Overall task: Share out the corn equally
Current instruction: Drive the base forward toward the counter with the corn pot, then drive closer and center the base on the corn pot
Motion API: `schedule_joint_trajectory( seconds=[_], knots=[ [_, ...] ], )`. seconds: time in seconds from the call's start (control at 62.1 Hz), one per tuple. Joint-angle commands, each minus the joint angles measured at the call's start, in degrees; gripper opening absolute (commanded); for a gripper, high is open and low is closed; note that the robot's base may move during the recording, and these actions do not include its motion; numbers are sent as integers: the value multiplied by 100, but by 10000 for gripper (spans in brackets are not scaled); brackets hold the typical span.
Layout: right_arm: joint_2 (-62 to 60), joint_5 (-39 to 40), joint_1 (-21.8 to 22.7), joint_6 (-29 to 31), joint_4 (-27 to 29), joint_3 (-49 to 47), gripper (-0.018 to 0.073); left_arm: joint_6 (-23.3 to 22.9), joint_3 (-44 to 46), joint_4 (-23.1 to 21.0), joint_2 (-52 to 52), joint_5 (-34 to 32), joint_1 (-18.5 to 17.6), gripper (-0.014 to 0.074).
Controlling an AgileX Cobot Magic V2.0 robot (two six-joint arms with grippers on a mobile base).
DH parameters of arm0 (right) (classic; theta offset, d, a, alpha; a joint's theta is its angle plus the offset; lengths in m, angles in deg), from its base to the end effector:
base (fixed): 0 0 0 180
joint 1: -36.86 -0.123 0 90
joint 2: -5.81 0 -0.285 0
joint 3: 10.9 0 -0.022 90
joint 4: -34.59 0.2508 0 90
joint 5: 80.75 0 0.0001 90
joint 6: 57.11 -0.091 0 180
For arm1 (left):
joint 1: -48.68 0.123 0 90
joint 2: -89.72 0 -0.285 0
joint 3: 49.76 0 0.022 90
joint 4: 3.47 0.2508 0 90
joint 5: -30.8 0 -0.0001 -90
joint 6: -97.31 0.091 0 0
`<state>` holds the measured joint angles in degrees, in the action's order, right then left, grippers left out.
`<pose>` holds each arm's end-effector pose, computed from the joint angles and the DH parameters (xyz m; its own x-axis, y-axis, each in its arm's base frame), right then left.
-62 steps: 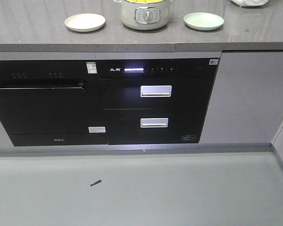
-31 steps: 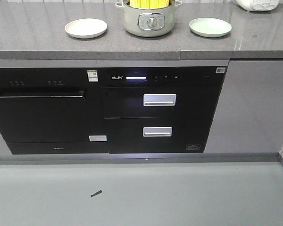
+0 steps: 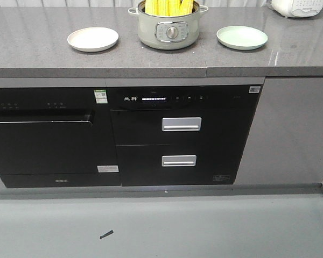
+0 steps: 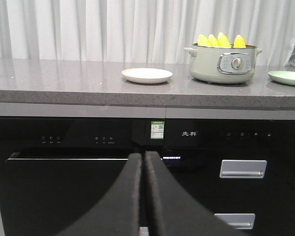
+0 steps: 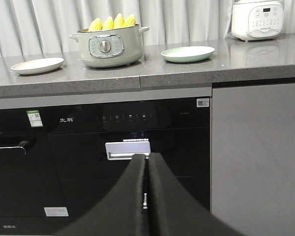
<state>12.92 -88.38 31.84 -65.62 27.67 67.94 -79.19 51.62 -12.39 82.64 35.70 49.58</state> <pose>0.0565 0.0035 0.1922 -0.0633 0.0234 -0.9977 -0.0698 0.9972 0.0278 0.0566 -0.0003 0.1979 -0.0092 -0.0940 -0.9955 -0.0033 0.9956 -0.0940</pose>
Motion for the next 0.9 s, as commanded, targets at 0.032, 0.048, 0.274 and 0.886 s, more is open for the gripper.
schedule_joint_trajectory(
  seconds=[0.032,0.048,0.274,0.886],
  knots=[
    [-31,423,43,28,-27,107,-2,-3,129,-60,80,-394,1,-6],
    [-31,423,43,28,-27,107,-2,-3,129,-60,80,-394,1,-6],
    [-31,423,43,28,-27,107,-2,-3,129,-60,80,-394,1,-6],
    [-31,423,43,28,-27,107,-2,-3,129,-60,80,-394,1,-6]
  ],
)
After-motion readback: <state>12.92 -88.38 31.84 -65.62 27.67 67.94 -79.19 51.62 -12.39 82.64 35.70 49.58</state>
